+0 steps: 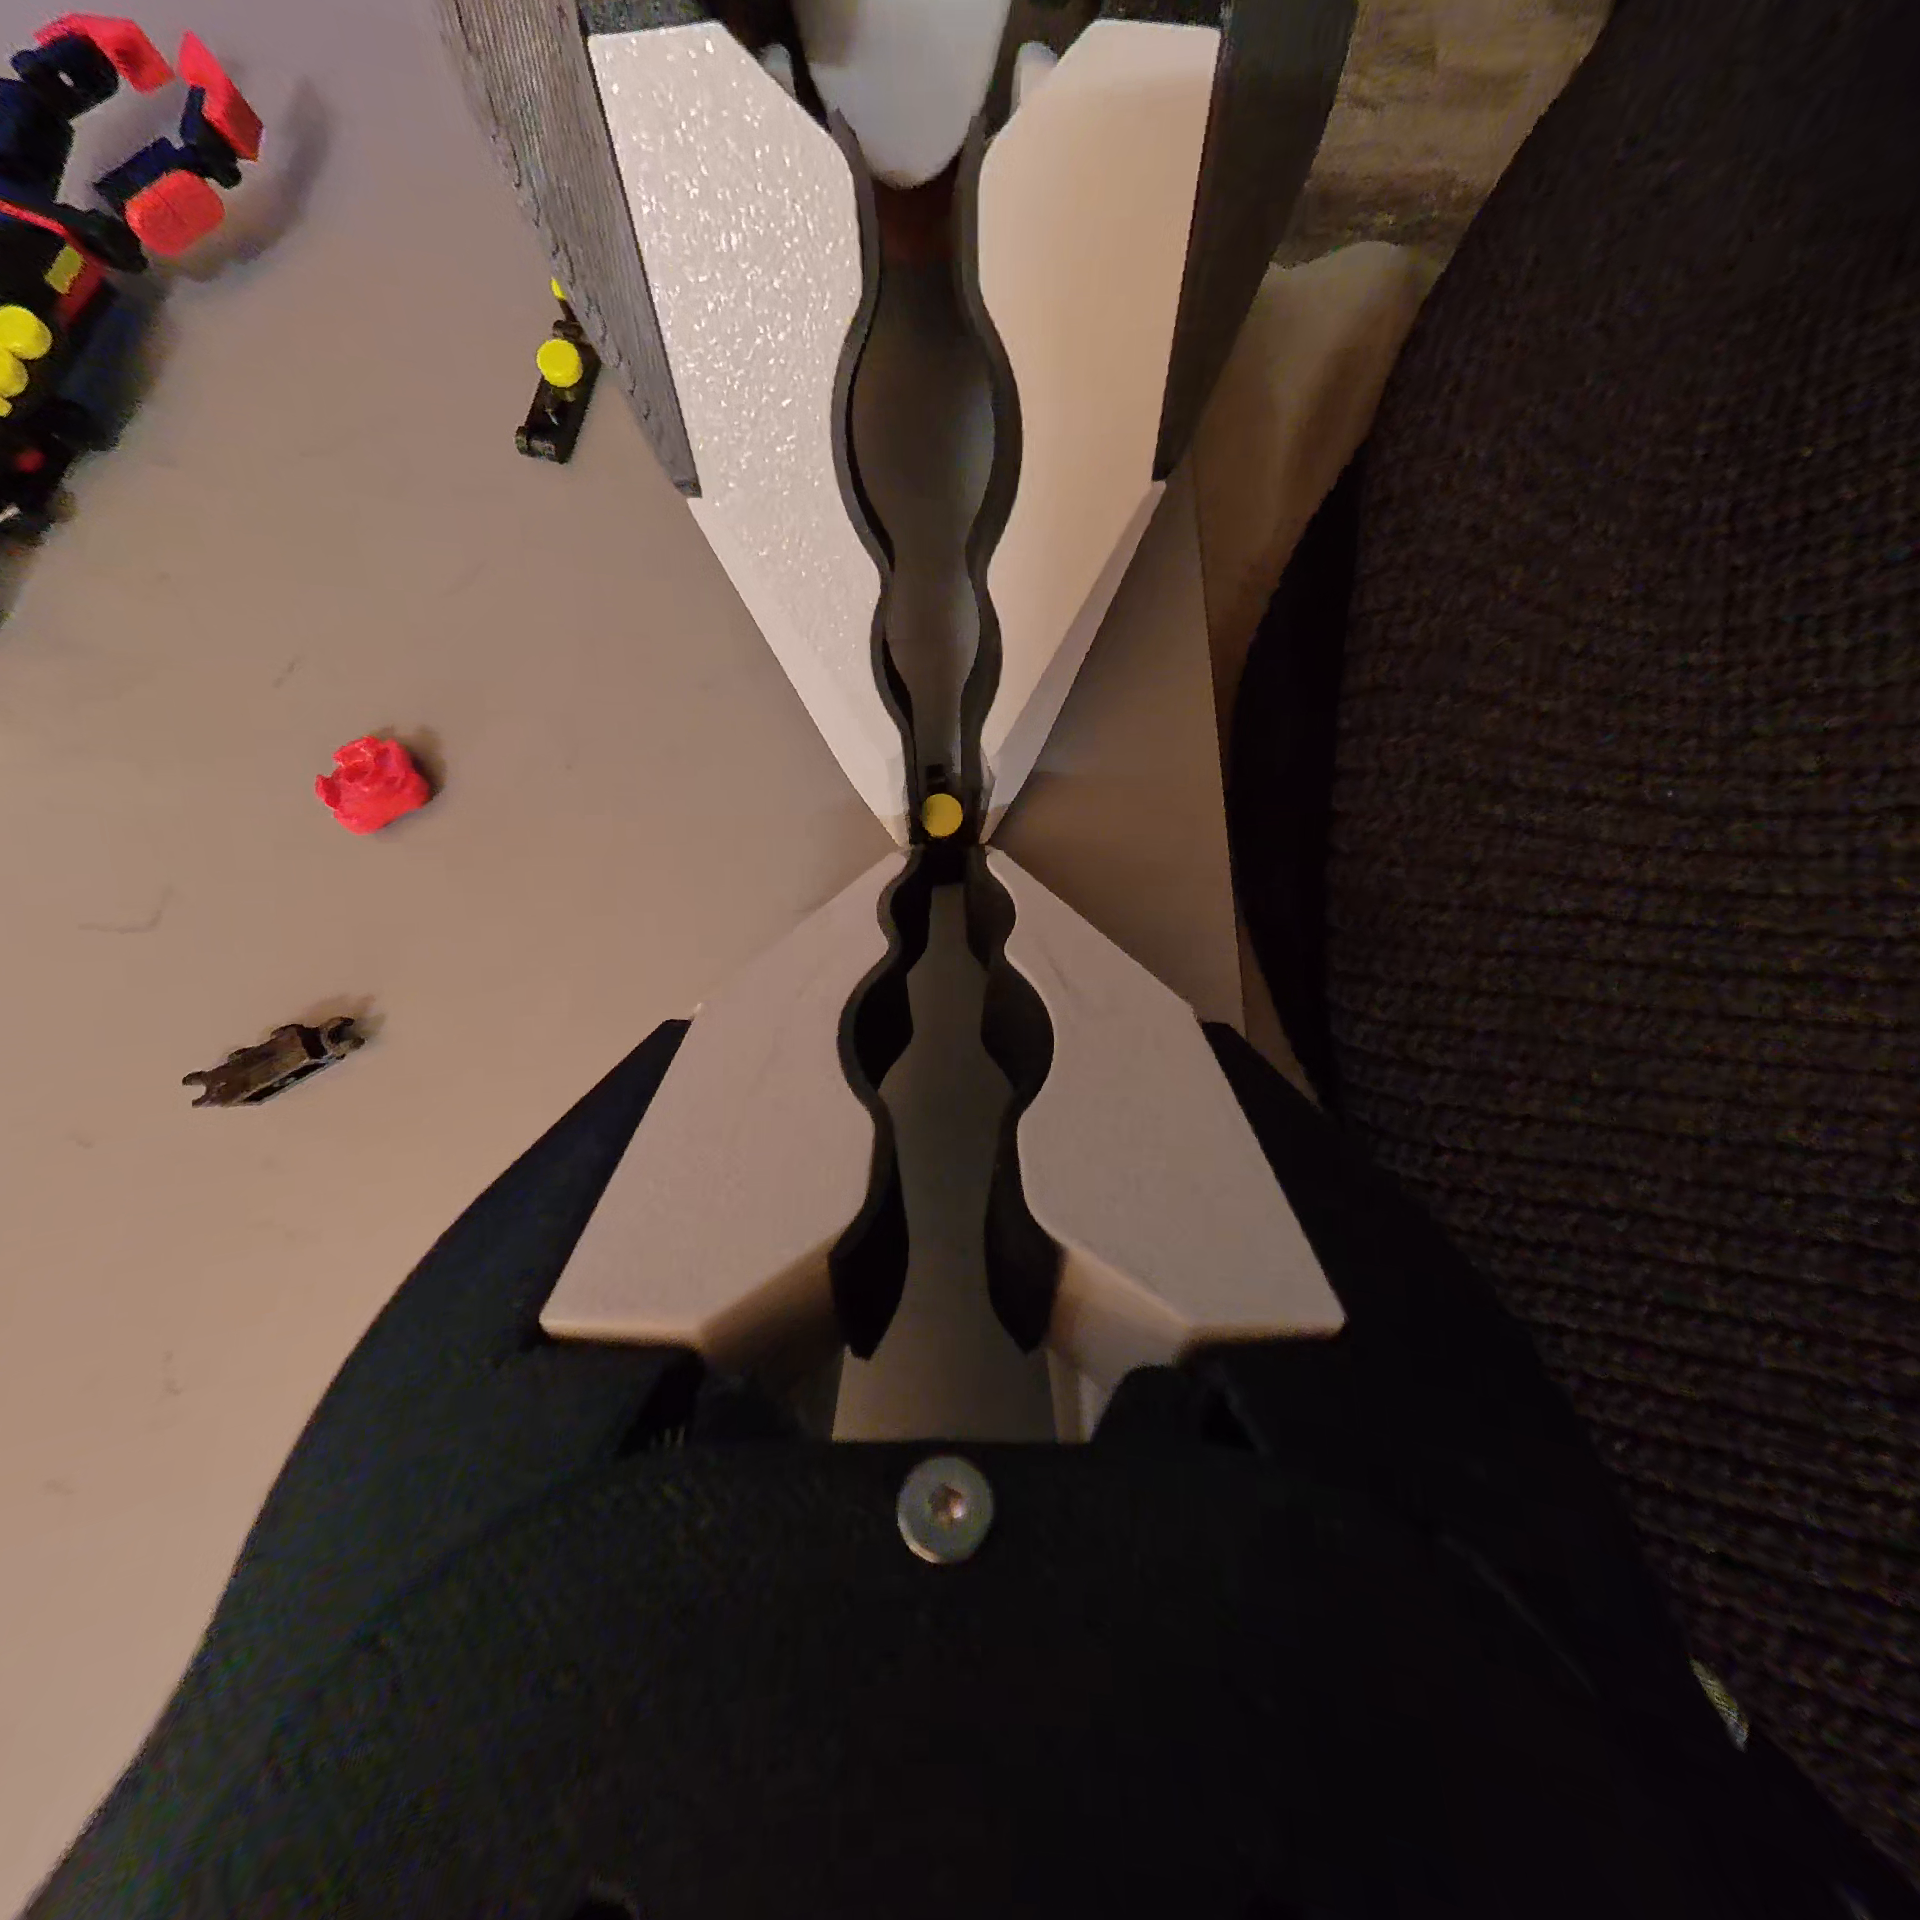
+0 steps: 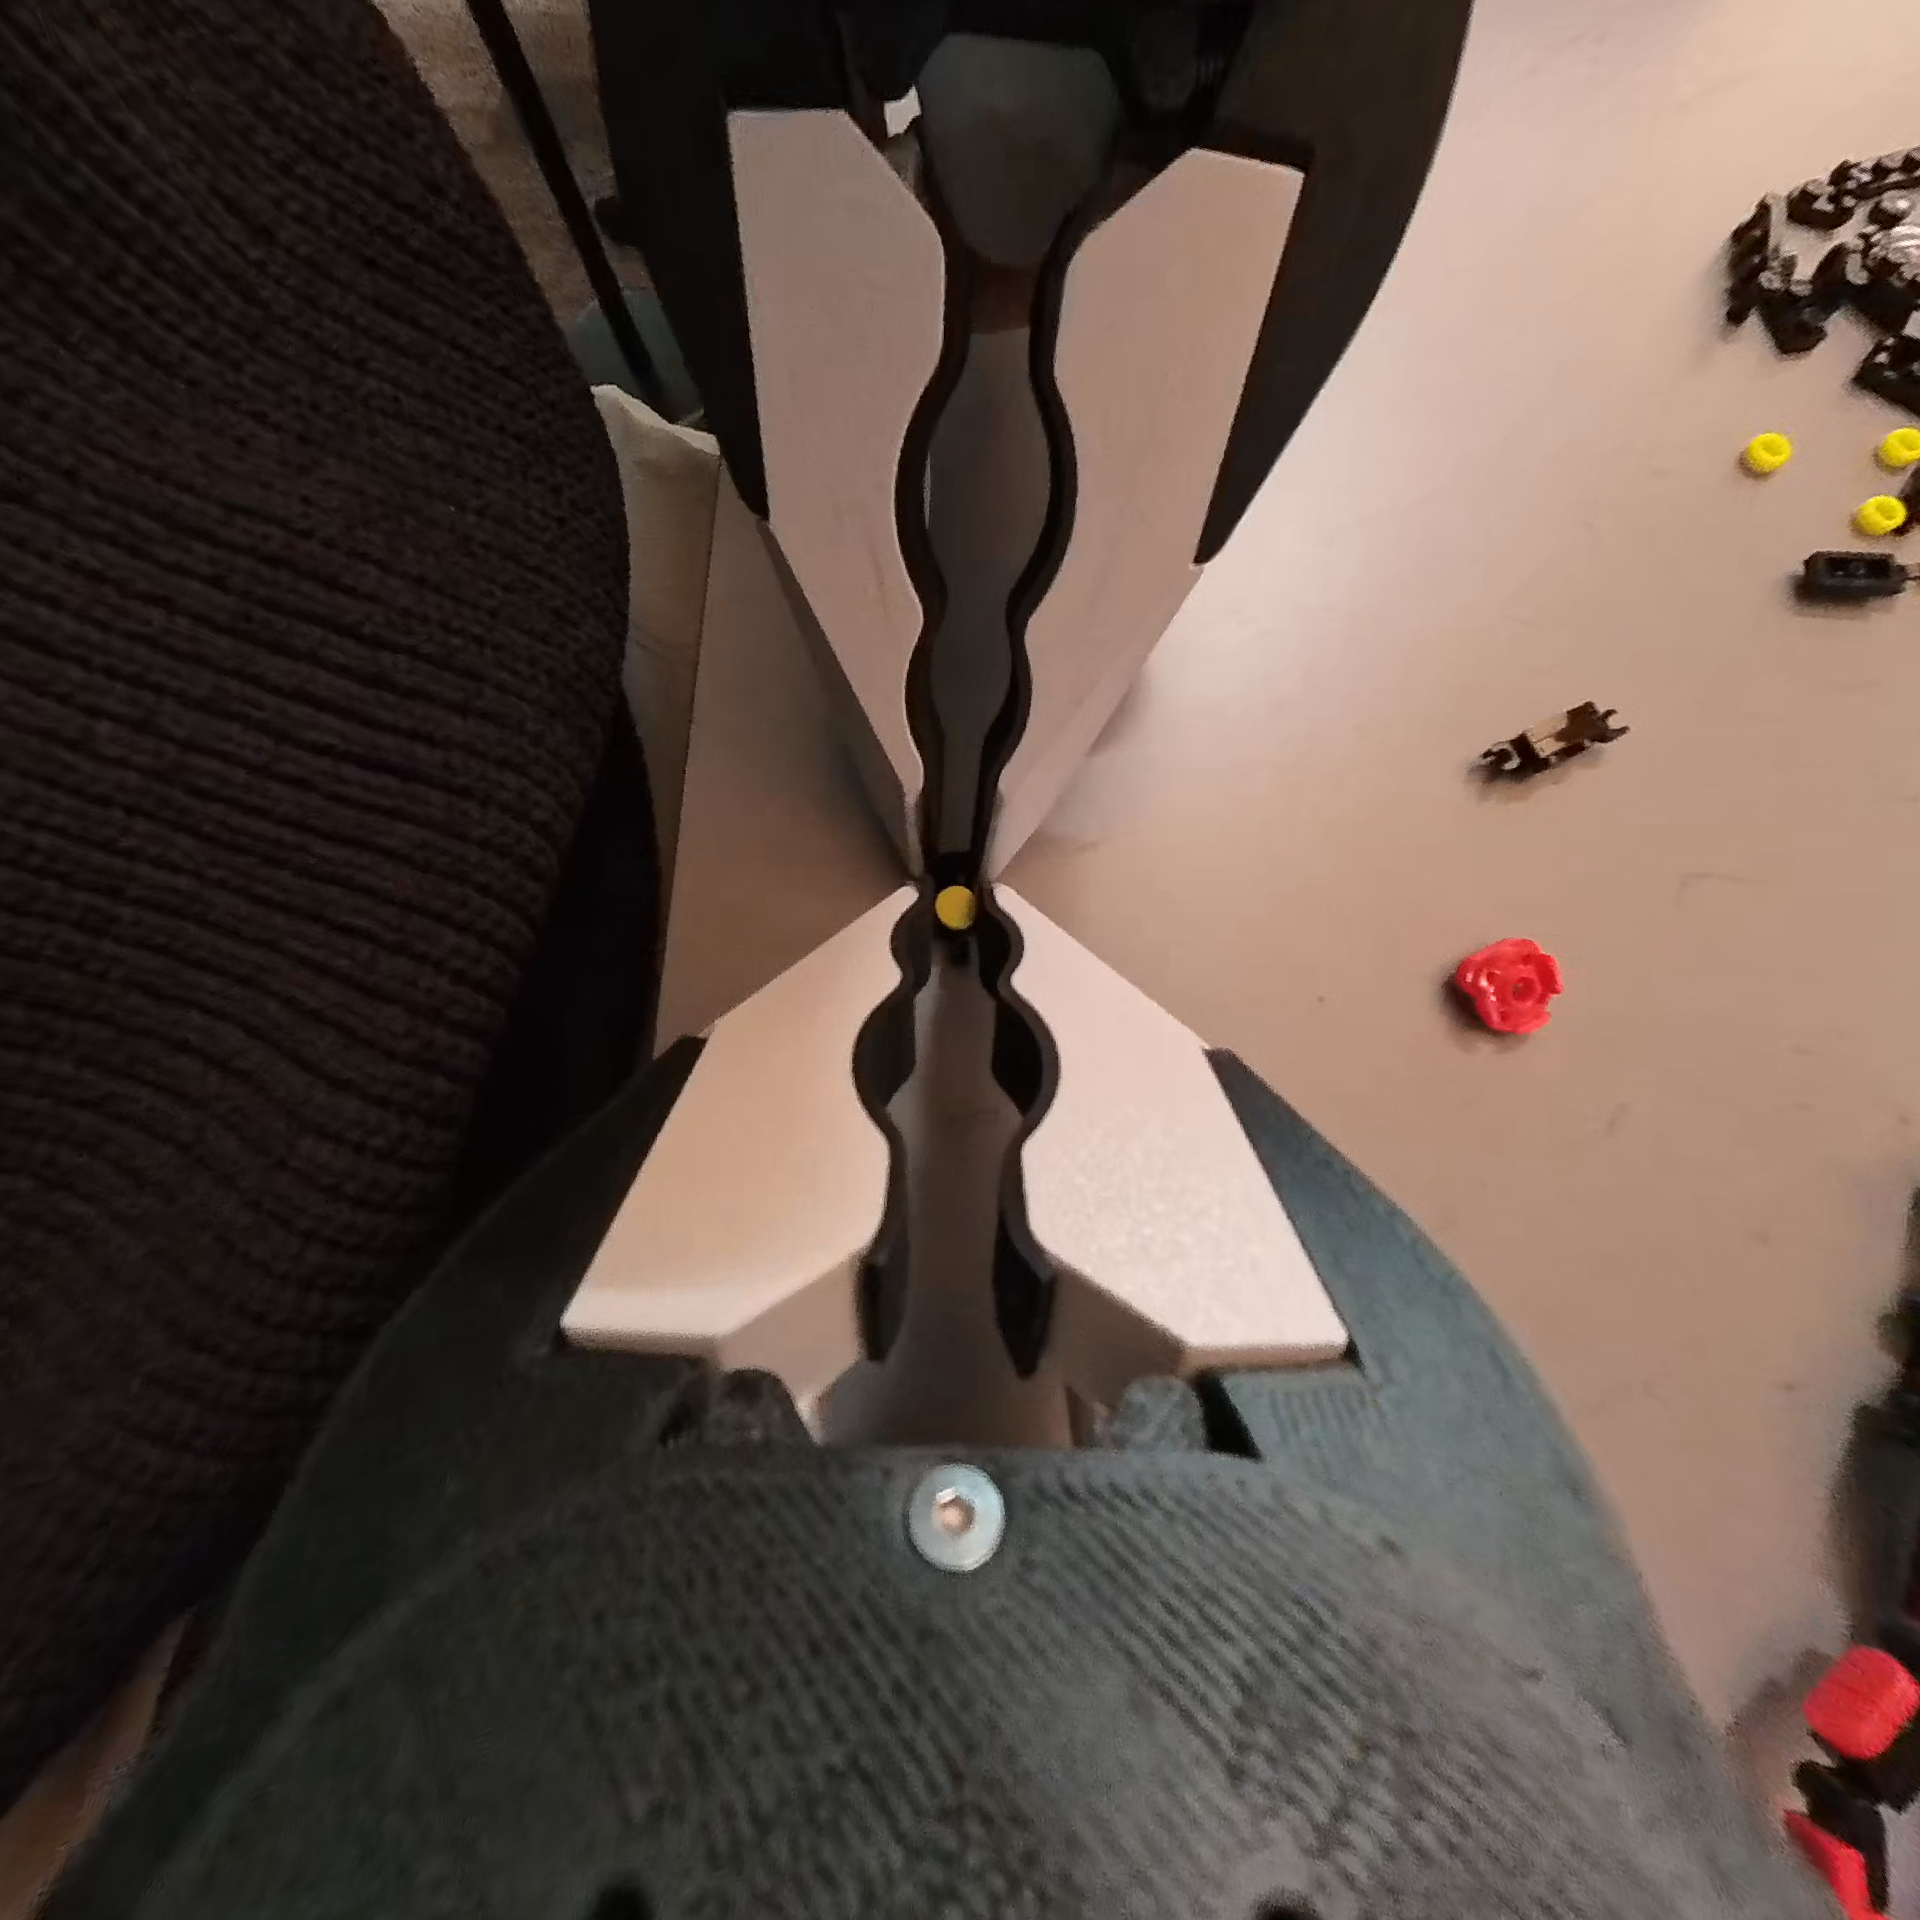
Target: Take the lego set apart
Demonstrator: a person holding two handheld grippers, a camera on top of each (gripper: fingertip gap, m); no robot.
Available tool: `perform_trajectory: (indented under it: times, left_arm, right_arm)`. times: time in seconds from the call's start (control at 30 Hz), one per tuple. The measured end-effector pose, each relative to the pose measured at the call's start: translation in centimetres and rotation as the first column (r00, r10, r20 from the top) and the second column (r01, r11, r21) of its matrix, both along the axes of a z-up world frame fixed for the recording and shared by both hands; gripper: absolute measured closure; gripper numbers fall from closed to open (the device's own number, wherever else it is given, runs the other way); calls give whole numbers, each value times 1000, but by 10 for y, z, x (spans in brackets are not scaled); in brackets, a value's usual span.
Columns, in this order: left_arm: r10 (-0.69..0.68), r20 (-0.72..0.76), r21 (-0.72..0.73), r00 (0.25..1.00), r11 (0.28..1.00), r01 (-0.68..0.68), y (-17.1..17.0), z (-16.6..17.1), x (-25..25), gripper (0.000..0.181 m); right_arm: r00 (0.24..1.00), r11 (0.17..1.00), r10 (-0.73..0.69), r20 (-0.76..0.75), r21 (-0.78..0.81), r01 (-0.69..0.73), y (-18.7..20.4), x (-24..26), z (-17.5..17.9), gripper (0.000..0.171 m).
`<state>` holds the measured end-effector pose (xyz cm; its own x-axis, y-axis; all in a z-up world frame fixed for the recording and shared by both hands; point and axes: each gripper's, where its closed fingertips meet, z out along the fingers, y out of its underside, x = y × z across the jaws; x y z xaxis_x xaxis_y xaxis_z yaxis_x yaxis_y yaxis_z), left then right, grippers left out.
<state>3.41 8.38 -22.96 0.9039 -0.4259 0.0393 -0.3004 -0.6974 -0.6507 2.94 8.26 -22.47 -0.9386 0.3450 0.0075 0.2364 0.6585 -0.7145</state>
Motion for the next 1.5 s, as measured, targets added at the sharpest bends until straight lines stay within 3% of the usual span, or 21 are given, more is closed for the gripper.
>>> perform_trajectory:
  times: [0.23, 0.83, 0.93, 1.03, 1.13, 1.23, 1.37, 1.43, 1.5]
  left_arm:
    - [3, 44, -21, 999, 1000, -2, -2, 0, 3, 173]
    - [19, -22, 7, 1000, 1000, -19, -1, 0, -2, 173]
    - [85, 94, 116, 992, 989, -96, 8, 24, -11, 174]
    - [154, 383, 332, 911, 897, -291, 21, 84, -35, 176]
    - [182, 449, 392, 875, 840, -376, 22, 99, -49, 181]
    - [154, 502, 367, 851, 853, -371, 23, 98, -41, 180]
    - [124, 612, 294, 781, 881, -371, 27, 96, -30, 148]
    - [103, 701, 247, 706, 893, -376, 27, 99, -27, 144]
    - [71, 816, 197, 574, 899, -392, 26, 110, -28, 145]
  right_arm:
    - [999, 999, -31, 13, -43, 32, -2, 3, 3, 165]
    - [986, 977, -134, 103, -153, 148, -3, -5, 10, 167]
    - [977, 932, -175, 119, -299, 204, 3, -15, 33, 166]
    - [958, 781, -244, 150, -555, 286, 21, -38, 89, 166]
    - [950, 710, -273, 149, -635, 304, 27, -42, 110, 166]
    - [944, 699, -295, 145, -641, 317, 29, -41, 108, 166]
    - [955, 705, -285, 86, -656, 270, 25, -40, 115, 165]
    - [954, 733, -298, 24, -634, 245, 24, -39, 116, 166]
    - [953, 766, -298, -50, -609, 208, 22, -36, 118, 165]
